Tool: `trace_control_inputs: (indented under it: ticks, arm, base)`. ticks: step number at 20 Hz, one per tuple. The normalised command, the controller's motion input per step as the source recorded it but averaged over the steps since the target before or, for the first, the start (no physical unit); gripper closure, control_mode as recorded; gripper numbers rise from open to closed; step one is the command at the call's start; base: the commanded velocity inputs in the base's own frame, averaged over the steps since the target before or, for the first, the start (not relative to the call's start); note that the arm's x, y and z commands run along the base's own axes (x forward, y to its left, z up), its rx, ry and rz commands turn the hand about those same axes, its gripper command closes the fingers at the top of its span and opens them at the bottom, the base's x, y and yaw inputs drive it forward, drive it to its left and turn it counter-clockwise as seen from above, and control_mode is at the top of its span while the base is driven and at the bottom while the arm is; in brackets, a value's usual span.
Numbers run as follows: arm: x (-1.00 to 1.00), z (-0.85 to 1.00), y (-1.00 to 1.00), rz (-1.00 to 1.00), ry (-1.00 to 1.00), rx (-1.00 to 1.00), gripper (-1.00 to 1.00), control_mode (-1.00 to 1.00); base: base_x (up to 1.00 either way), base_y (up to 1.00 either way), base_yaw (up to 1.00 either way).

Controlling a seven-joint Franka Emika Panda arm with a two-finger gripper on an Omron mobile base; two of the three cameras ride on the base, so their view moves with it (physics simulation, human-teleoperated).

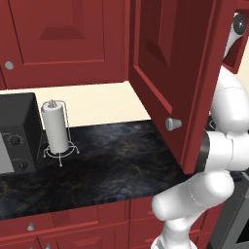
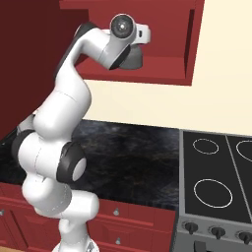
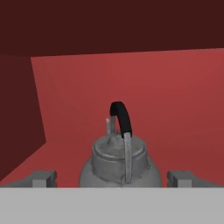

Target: Open the cabinet, pick the kettle from the cabinet, and place it in the sink.

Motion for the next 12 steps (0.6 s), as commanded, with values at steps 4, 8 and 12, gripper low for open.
trace_control_inputs:
  ticks: [4,8,12]
  arm:
    - [0.22,-0.02,-0.03,0.0,0.0,0.0,-1.0,-1.0]
    - [0.21,-0.01,-0.05,0.02,0.0,0.01,-1.0,-1.0]
    - [0.25,0.0,-0.09,0.02,0.0,0.01,-1.0,-1.0]
  base:
    - [0.0,0.0,0.0]
    - [0.0,0.0,0.0]
    - [0.0,0.0,0.0]
